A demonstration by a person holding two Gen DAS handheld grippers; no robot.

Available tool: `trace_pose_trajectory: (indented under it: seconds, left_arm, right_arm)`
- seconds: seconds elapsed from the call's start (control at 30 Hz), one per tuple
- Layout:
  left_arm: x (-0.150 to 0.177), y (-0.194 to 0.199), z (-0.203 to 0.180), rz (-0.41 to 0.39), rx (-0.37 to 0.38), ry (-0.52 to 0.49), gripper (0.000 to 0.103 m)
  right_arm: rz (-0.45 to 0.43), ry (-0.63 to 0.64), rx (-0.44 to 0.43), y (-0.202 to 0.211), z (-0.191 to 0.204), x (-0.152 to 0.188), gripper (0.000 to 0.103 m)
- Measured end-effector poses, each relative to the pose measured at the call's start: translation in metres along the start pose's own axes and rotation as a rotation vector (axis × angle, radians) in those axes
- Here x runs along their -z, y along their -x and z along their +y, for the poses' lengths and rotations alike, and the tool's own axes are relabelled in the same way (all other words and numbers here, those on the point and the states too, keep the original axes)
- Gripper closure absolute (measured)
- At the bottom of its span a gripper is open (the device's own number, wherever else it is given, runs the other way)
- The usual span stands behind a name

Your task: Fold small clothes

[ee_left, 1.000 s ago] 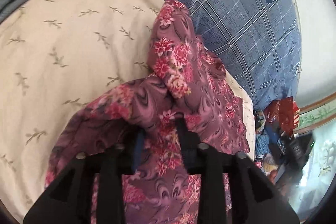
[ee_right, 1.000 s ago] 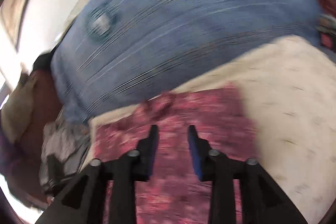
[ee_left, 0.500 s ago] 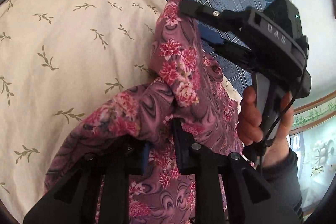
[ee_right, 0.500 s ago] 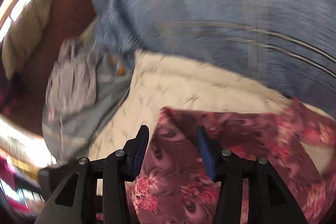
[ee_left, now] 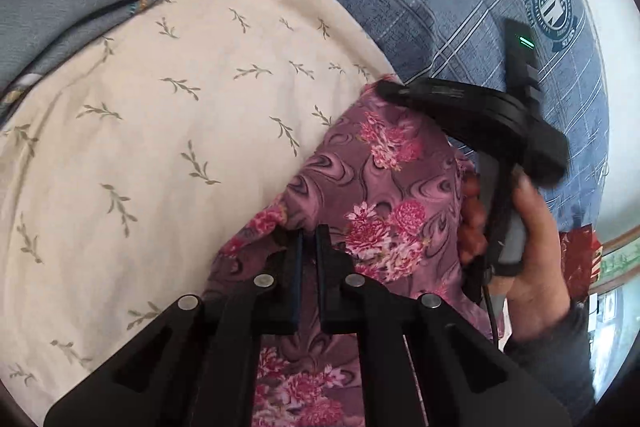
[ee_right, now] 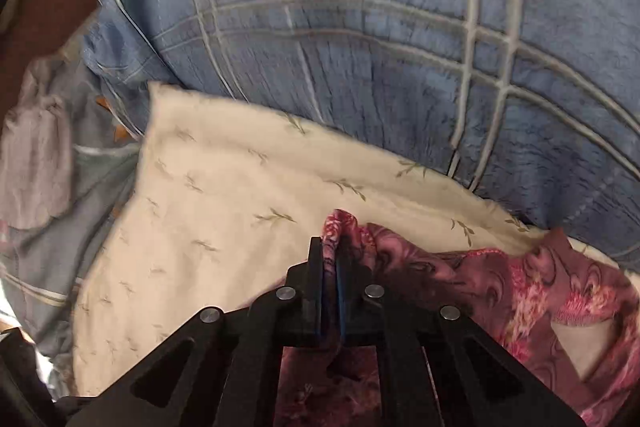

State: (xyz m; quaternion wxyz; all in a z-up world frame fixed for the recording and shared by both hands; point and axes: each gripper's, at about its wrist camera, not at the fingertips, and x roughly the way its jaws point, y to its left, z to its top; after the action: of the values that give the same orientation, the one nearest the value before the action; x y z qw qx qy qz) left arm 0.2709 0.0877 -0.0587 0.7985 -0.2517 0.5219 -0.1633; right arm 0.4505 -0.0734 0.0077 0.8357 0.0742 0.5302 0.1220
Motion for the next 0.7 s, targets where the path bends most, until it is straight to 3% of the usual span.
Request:
trace_pose_trajectory:
  seconds: [0.1, 0.13, 0.2, 0.27, 0.33, 0.37, 0.4, 0.5, 0.57, 0.63, 0.7]
  left_arm:
    - [0.008, 0.017, -0.006, -0.042, 0.016, -0.023, 0.099]
    - [0.012, 0.022, -0.012, -0.053, 0.029, -0.043, 0.099]
    - [0.016, 0.030, -0.025, -0.068, 0.048, -0.094, 0.099]
    - [0.016, 0.038, -0.037, -0.095, 0.054, -0.168, 0.097]
    - [0.003, 0.039, -0.042, -0.138, 0.038, -0.206, 0.090]
    - [-0.008, 0.033, -0.044, -0.131, 0.023, -0.245, 0.074]
    - [-0.014, 0.026, -0.044, -0.120, 0.007, -0.254, 0.066]
    - [-0.022, 0.001, -0.031, -0.072, -0.056, -0.233, 0.066]
    - [-0.023, -0.015, -0.025, -0.028, -0.072, -0.223, 0.066]
    - [-0.022, -0.021, -0.025, -0.045, -0.131, -0.255, 0.066]
    - [-0.019, -0.019, -0.027, -0.044, -0.137, -0.272, 0.066]
  right_arm:
    - [-0.112, -0.089, -0.076, 0.056, -0.020, 0.014, 0.089]
    - [-0.143, -0.112, -0.080, 0.075, -0.029, 0.023, 0.084]
    - [-0.192, -0.174, -0.017, 0.123, -0.063, 0.053, 0.073]
    - [-0.216, -0.237, 0.056, 0.156, -0.093, 0.081, 0.070]
    - [-0.220, -0.327, 0.154, 0.189, -0.128, 0.117, 0.068]
    - [-0.221, -0.375, 0.187, 0.201, -0.143, 0.136, 0.068]
    - [-0.219, -0.434, 0.217, 0.211, -0.159, 0.158, 0.068]
    - [-0.207, -0.586, 0.206, 0.220, -0.192, 0.208, 0.068]
    - [-0.199, -0.612, 0.227, 0.215, -0.195, 0.223, 0.068]
    - [-0.223, -0.635, 0.294, 0.211, -0.193, 0.235, 0.068]
    - [-0.265, -0.698, 0.279, 0.209, -0.196, 0.247, 0.066]
